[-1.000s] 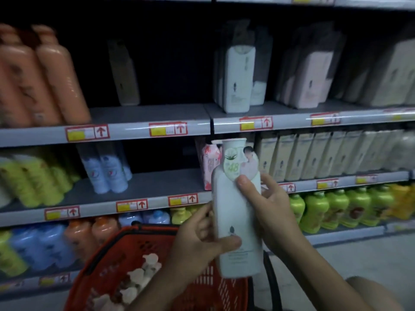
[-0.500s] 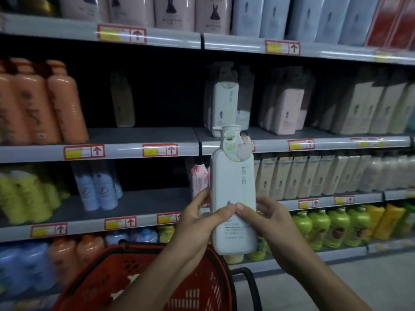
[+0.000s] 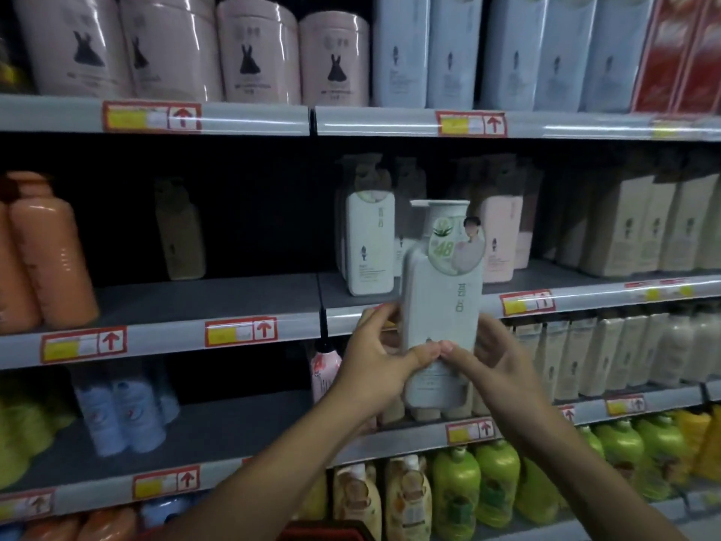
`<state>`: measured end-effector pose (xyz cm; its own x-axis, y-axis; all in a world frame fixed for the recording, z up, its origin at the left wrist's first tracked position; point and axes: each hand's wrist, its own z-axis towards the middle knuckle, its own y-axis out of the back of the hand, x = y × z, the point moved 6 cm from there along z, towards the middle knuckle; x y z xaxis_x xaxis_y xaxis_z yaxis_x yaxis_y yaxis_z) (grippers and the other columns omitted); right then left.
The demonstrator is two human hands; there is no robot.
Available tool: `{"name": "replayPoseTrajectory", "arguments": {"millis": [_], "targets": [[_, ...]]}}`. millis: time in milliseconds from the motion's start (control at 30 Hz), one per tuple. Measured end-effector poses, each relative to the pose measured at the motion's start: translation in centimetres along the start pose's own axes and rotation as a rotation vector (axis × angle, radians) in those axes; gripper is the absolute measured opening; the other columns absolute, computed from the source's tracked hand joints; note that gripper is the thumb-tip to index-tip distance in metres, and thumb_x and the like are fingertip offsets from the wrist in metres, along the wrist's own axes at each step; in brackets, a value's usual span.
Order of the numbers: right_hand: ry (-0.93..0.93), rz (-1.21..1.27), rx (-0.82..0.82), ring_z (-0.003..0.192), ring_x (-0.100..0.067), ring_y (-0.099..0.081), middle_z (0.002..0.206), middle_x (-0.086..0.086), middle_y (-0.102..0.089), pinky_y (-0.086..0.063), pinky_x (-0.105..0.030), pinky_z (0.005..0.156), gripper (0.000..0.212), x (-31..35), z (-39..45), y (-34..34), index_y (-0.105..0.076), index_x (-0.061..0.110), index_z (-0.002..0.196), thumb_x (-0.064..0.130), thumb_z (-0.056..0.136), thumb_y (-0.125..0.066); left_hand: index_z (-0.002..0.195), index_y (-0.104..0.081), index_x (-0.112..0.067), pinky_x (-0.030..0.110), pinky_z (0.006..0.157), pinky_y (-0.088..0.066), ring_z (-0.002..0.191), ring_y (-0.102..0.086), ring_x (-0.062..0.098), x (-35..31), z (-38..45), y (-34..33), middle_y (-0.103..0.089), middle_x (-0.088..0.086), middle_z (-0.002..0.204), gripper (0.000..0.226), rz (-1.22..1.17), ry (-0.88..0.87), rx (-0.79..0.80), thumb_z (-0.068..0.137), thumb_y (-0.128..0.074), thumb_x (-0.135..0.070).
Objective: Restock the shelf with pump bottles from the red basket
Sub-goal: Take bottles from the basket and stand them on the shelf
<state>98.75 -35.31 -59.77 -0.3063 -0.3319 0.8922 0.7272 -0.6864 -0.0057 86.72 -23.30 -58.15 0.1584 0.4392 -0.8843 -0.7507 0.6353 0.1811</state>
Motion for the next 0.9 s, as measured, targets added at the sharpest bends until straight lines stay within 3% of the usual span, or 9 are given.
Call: {"name": "replayPoseTrajectory", "arguments": {"millis": [67,167,300,467,600,700,800,900], "targets": [[0.072,-0.02,-0.026,0.116,-0.009,-0.069,0.126,0.002,-0.073,-0.058,-0.031,0.096,0.059,0.6,2.5,0.5,-0.058,0.015,0.134,0.022,0.078,-0.077,0.132,-0.059,-0.03,0.031,0.092,-0.058,0.103,-0.065,0.003,-1.2,2.7,-0.2,-0.06,-0.013,0.123,0.066,0.066,-0.043,0.015,0.073,-0.089,-0.033],[0.186,-0.069,-0.073,0.113,-0.003,-0.069,0.125,0.007,-0.071,-0.057,-0.021,0.091,0.056,1.5,5.7,1.2,-0.057,0.016,0.134,0.015,0.083,-0.079,0.136,-0.058,-0.028,0.031,0.089,-0.06,0.101,-0.069,0.008,-2.4,6.5,-0.4,-0.064,-0.009,0.127,0.069,0.11,-0.079,0.033,0.074,-0.088,-0.035],[0.236,-0.064,-0.058,0.115,0.001,-0.066,0.129,0.005,-0.068,-0.056,-0.021,0.096,0.057,1.7,9.6,1.5,-0.053,0.013,0.138,0.009,0.088,-0.077,0.132,-0.06,-0.028,0.034,0.087,-0.062,0.095,-0.07,0.008,-3.1,10.3,-0.5,-0.065,-0.015,0.118,0.06,0.131,-0.104,0.0,0.078,-0.086,-0.028],[0.236,-0.019,-0.02,0.116,-0.002,-0.067,0.131,0.006,-0.067,-0.057,-0.022,0.094,0.055,1.6,13.8,0.9,-0.052,0.015,0.137,0.007,0.089,-0.076,0.135,-0.057,-0.033,0.037,0.082,-0.064,0.101,-0.071,0.011,-1.8,13.5,-0.7,-0.067,-0.014,0.123,0.059,0.075,-0.074,-0.128,0.082,-0.082,-0.026],[0.223,0.006,0.012,0.117,-0.005,-0.067,0.131,0.003,-0.067,-0.058,-0.026,0.094,0.051,0.5,16.0,0.8,-0.053,0.028,0.13,0.006,0.089,-0.074,0.131,-0.055,-0.039,0.016,0.072,-0.057,0.1,-0.068,0.006,-1.3,14.5,-1.4,-0.069,-0.012,0.112,0.052,0.056,-0.063,-0.18,0.087,-0.076,-0.019],[0.211,0.042,0.033,0.12,-0.005,-0.066,0.133,0.004,-0.066,-0.058,-0.024,0.092,0.054,-0.7,17.1,1.1,-0.049,0.023,0.137,0.005,0.092,-0.072,0.136,-0.054,-0.037,0.005,0.065,-0.051,0.096,-0.065,-0.002,-1.4,15.1,-2.2,-0.066,-0.015,0.113,0.052,0.076,-0.096,-0.204,0.091,-0.072,-0.018],[0.172,0.048,0.065,0.122,-0.007,-0.065,0.135,0.004,-0.065,-0.057,-0.023,0.093,0.06,-2.0,18.0,1.1,-0.045,0.019,0.144,0.004,0.092,-0.071,0.134,-0.058,-0.03,0.008,0.078,-0.052,0.101,-0.066,0.002,-0.7,15.6,-2.7,-0.068,-0.012,0.12,0.047,0.131,-0.083,-0.263,0.092,-0.07,-0.016],[0.134,0.067,0.057,0.118,-0.006,-0.068,0.129,0.005,-0.07,-0.058,-0.023,0.092,0.055,-2.8,19.0,1.3,-0.05,0.018,0.142,0.005,0.093,-0.07,0.138,-0.055,-0.031,0.033,0.099,-0.056,0.115,-0.066,0.011,0.3,16.0,-3.1,-0.068,-0.008,0.128,0.051,0.17,-0.077,-0.315,0.089,-0.067,-0.023]]}}
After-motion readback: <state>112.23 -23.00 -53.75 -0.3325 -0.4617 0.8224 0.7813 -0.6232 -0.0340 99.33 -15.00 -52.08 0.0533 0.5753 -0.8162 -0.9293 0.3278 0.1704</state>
